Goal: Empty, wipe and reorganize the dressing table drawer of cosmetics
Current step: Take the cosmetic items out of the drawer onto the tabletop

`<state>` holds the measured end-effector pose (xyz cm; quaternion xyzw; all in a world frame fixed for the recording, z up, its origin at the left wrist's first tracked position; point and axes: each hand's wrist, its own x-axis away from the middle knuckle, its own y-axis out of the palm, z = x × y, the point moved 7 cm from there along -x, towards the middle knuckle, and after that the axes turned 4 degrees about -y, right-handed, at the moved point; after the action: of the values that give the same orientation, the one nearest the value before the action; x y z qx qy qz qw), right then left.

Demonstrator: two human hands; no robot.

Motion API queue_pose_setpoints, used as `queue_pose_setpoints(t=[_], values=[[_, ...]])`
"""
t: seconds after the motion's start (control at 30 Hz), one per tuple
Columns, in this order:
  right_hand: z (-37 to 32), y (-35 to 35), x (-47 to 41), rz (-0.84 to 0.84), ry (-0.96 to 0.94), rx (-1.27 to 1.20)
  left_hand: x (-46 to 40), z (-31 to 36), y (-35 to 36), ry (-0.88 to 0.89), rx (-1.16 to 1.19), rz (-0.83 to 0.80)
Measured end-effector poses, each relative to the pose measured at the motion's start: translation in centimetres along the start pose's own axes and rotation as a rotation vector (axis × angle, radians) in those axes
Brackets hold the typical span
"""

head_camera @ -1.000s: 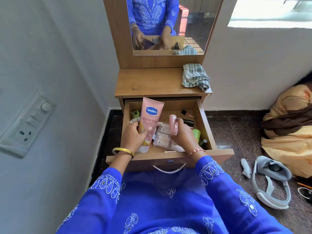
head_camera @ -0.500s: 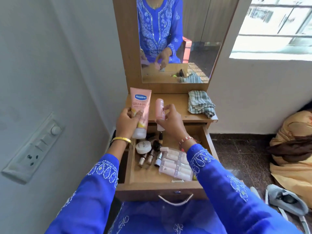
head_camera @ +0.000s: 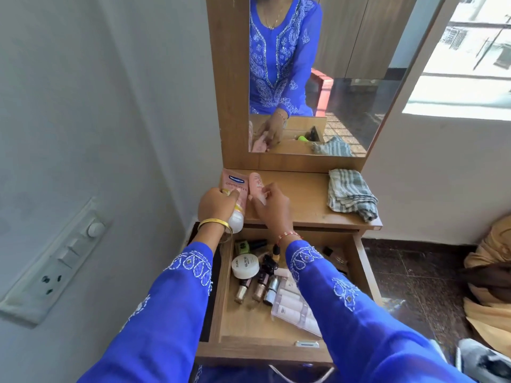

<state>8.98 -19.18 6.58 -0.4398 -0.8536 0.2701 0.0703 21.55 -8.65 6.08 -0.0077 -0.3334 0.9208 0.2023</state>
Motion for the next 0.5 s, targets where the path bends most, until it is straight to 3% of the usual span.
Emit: queue_pose_setpoints(t=[0.1,0.2,0.5], values=[[0.3,0.2,-0.3,-0.072,-0.043,-0.007,-2.0,-0.2,-0.2,-0.043,-0.036,-0.015],[0.4,0.8,-1.2,-0.155,-0.091,0.134,-3.4,-0.4,0.0,-0.061,-0.028,-0.055],[0.7,0.8,-2.8,-0.159,-0.095,0.175,-4.4,0.6,0.4,-0.017,-0.058,-0.103]])
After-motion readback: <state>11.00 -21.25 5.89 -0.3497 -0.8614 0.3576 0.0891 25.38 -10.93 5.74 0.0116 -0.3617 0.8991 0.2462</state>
